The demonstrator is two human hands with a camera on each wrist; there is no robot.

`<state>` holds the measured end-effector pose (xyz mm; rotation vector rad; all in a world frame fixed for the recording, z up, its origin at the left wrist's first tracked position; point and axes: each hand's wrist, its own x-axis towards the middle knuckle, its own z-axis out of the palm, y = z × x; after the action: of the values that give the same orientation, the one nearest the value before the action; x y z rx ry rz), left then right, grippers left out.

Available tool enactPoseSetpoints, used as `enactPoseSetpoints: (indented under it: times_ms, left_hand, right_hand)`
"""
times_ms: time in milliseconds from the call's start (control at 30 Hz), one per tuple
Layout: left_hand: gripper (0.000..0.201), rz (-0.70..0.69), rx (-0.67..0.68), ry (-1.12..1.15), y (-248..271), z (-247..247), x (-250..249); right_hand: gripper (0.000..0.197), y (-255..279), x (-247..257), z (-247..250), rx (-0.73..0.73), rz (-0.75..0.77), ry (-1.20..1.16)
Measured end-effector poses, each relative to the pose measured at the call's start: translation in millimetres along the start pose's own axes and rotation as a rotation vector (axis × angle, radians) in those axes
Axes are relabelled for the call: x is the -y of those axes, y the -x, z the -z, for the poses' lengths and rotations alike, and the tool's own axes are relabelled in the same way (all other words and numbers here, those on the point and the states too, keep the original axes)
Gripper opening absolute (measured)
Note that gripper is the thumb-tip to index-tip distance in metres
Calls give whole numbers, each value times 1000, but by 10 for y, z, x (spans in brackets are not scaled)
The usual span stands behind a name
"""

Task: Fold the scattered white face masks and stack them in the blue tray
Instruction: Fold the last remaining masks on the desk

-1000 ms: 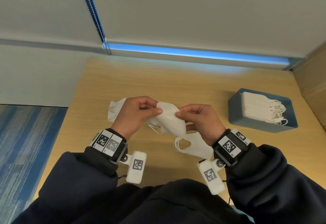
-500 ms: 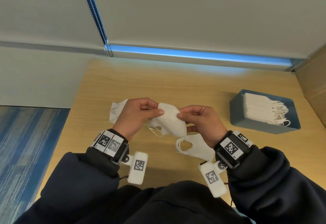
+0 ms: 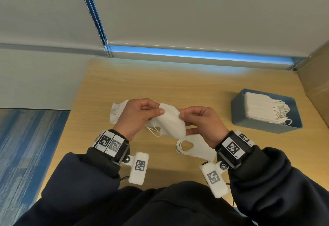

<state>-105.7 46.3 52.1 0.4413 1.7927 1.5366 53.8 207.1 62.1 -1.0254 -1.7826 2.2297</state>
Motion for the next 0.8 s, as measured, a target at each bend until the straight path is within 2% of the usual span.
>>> enactPoseSetpoints:
  times_ms: [67, 133, 233, 300, 467, 600, 800]
  left_hand:
    - [13, -1, 24, -3, -9, -12, 17]
    - [17, 17, 113, -53, -4, -22, 52]
    - [19, 67, 285, -292, -10, -31, 188]
    - [13, 105, 330, -393, -28, -47, 292]
    - [14, 240, 304, -275, -52, -257, 432]
    - [18, 333, 336, -232, -76, -569, 548]
    - [19, 382, 284, -209, -113, -849, 693]
  right_hand:
    - [9, -3, -8, 15, -10, -4, -3]
    - [8, -7, -23, 54, -36, -7, -8]
    - [8, -13, -67, 202, -101, -43, -55]
    - [9, -10, -123, 370, -152, -80, -88]
    - [14, 91, -421, 843, -284, -178, -32]
    - [16, 176, -728, 1091, -342, -279, -15]
    - [16, 184, -1027, 1260, -439, -277, 2]
